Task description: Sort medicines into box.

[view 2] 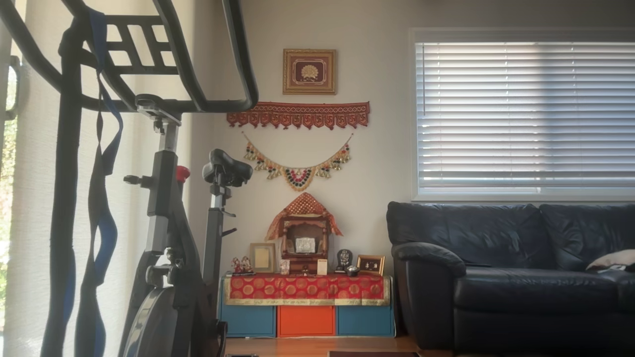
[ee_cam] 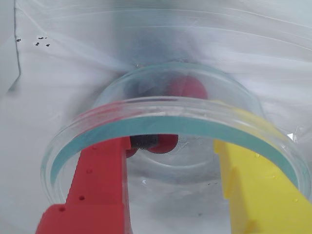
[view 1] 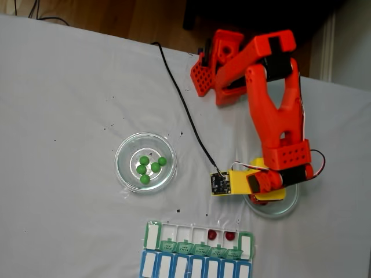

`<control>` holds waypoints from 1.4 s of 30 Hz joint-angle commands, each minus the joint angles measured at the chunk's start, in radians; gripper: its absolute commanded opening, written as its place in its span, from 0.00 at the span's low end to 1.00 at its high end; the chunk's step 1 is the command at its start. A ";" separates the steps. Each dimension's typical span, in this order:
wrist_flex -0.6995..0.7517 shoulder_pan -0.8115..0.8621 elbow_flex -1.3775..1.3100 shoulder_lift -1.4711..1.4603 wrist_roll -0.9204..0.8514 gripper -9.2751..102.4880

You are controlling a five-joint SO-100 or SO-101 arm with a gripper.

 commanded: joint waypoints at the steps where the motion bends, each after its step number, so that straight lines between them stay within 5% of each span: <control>1: -0.006 0.015 -0.071 -0.003 0.002 0.23; 42: -0.067 0.017 -0.072 -0.028 -0.031 0.12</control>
